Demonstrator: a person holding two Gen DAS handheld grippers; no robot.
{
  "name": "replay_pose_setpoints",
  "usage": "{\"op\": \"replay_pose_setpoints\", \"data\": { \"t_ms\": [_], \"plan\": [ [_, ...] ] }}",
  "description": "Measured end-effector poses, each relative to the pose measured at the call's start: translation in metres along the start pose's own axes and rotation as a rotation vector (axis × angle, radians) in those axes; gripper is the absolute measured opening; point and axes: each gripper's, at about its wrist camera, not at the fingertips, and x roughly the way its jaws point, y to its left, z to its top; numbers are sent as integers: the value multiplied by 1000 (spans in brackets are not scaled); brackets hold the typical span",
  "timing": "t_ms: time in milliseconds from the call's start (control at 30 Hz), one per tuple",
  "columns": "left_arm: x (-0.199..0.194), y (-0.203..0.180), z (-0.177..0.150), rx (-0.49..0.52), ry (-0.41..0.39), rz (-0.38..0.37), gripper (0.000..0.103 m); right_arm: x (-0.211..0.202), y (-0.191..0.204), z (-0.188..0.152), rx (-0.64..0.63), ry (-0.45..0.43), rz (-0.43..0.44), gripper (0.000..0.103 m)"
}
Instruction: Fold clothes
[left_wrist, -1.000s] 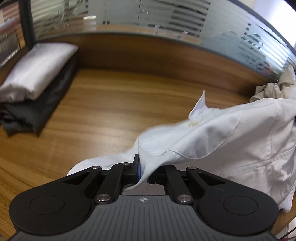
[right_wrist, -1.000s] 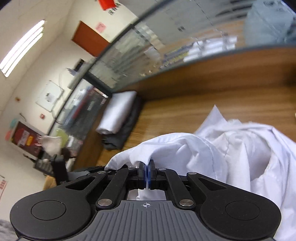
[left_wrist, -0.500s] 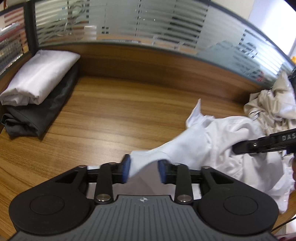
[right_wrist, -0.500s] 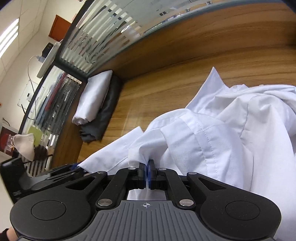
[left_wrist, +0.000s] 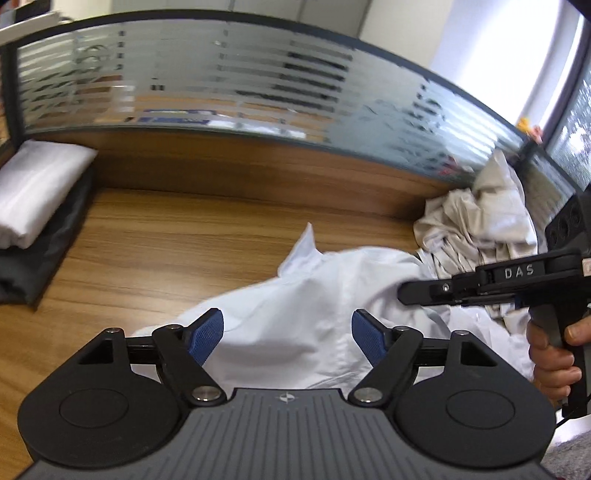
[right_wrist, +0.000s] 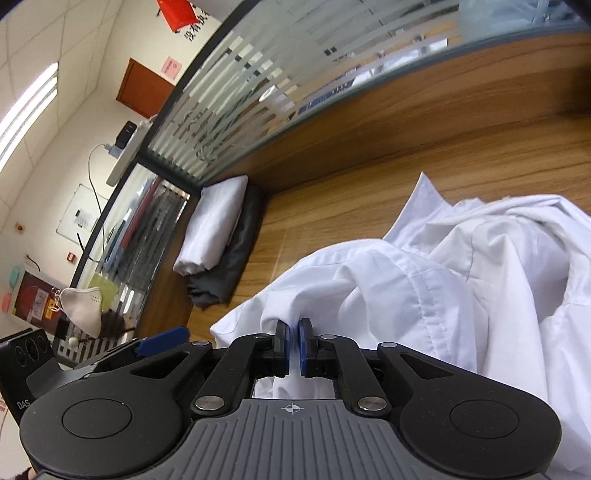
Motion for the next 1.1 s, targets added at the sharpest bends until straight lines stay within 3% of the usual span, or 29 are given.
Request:
{"op": "replay_pose_setpoints", "data": {
  "t_ms": [267, 400, 667, 733, 867, 933, 967, 1000, 1100],
  "plan": [
    [49, -20, -3, 76, 75, -37, 68, -10, 19, -13, -194, -10, -146, 37],
    [58, -22, 4, 59, 82, -89, 60, -13, 19, -19, -227, 5, -151, 38],
    [38, -28, 16, 31, 38, -217, 62, -20, 17, -32, -243, 27, -140, 38],
    [40, -33, 17, 44, 51, -233, 65, -19, 15, -34, -259, 39, -146, 36],
    [44, -37, 18, 51, 52, -205, 66, -14, 15, -36, -273, 56, -145, 9],
    [44, -34, 19, 42, 44, -185, 53, -15, 16, -36, -273, 49, -143, 6],
    [44, -33, 20, 37, 40, -174, 26, -15, 16, -37, -274, 44, -145, 4],
    [44, -31, 20, 32, 35, -164, 6, -16, 17, -37, -279, 38, -154, 4],
    [44, -27, 22, 18, 23, -133, 2, -20, 19, -39, -283, 11, -195, 3]
  ]
}}
